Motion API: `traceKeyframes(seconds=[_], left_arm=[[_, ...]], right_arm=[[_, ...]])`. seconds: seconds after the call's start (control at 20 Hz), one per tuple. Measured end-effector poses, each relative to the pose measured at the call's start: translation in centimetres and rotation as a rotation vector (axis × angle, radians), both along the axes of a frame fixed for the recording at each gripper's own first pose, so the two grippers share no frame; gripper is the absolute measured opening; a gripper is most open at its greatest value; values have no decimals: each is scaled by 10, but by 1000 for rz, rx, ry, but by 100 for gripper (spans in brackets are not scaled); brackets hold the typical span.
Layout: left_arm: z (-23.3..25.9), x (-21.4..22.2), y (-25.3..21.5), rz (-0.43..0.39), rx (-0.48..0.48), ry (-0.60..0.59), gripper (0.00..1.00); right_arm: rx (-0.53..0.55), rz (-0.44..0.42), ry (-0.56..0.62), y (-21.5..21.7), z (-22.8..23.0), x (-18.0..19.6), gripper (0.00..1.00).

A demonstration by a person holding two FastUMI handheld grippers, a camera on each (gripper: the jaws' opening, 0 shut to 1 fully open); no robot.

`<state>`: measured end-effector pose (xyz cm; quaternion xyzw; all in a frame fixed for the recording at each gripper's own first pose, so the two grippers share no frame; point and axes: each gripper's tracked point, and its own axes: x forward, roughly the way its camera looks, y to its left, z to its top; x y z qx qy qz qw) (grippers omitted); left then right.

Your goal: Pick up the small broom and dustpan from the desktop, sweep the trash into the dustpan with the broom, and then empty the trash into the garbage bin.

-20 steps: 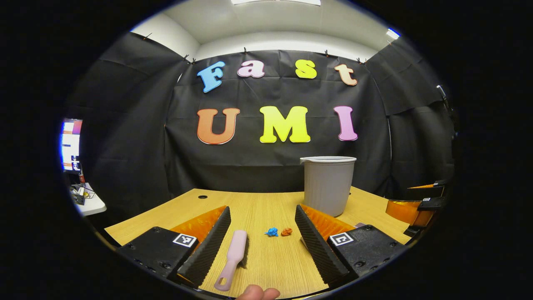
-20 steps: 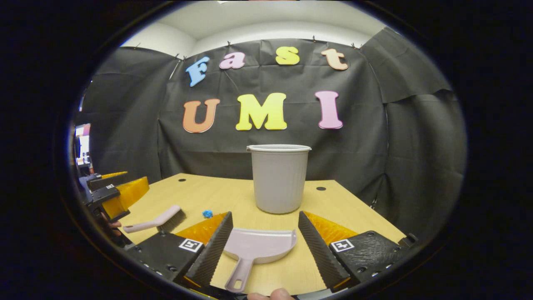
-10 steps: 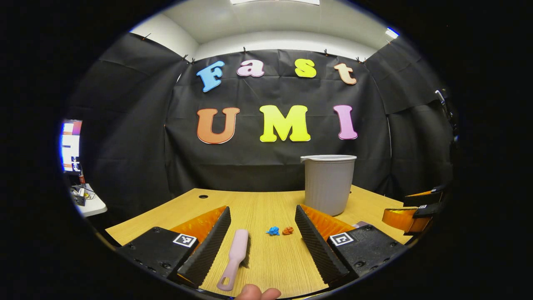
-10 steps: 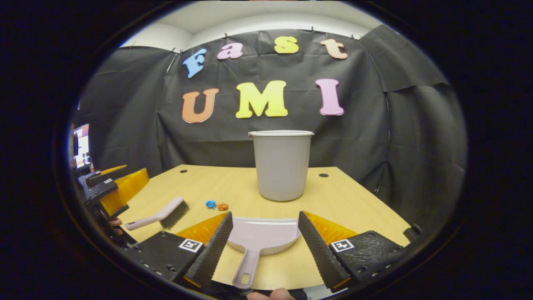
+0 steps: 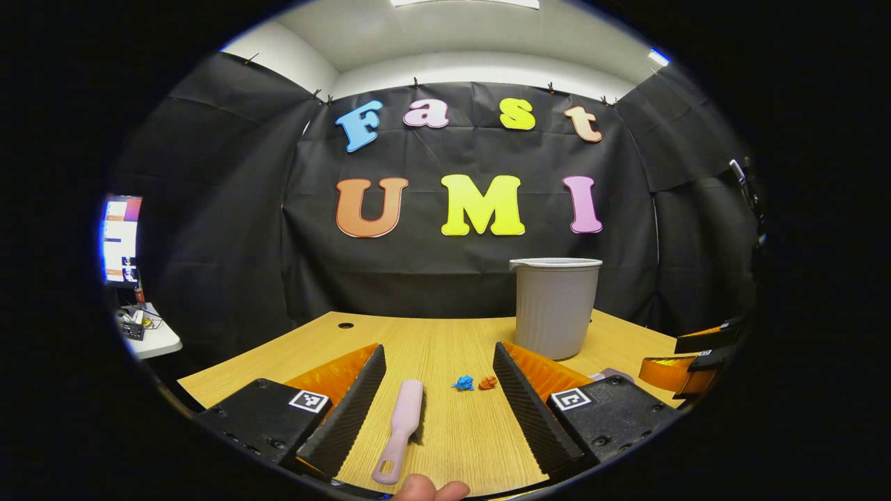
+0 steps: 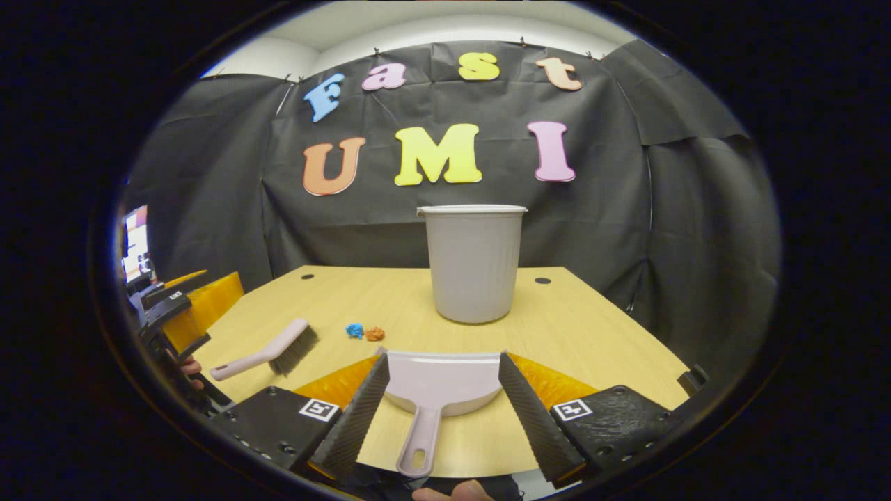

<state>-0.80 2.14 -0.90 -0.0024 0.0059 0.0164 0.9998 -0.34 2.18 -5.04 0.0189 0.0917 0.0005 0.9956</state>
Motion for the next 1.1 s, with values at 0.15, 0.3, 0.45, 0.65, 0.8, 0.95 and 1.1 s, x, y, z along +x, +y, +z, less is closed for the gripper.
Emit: traceKeyframes(seconds=[0.15,0.3,0.45,0.65,0.8,0.95,1.1], left_arm=[[-1,-2,3,7,5,-2,99],[-1,-3,7,11,2,-3,100],[-4,-2,10,14,-3,2,99],[-6,-1,12,15,1,12,100],[-4,-2,15,17,5,0,100],[-4,1,20,22,2,0,99],[-9,4,30,37,2,13,100]], right_arm=[[-11,17,62,3,-17,1,96],[-11,26,126,7,-31,1,96],[-7,36,204,16,-50,3,95],[-3,5,378,16,-84,9,95],[37,8,512,20,-100,11,96],[60,5,594,23,-114,25,94],[75,-13,643,22,-123,36,84]])
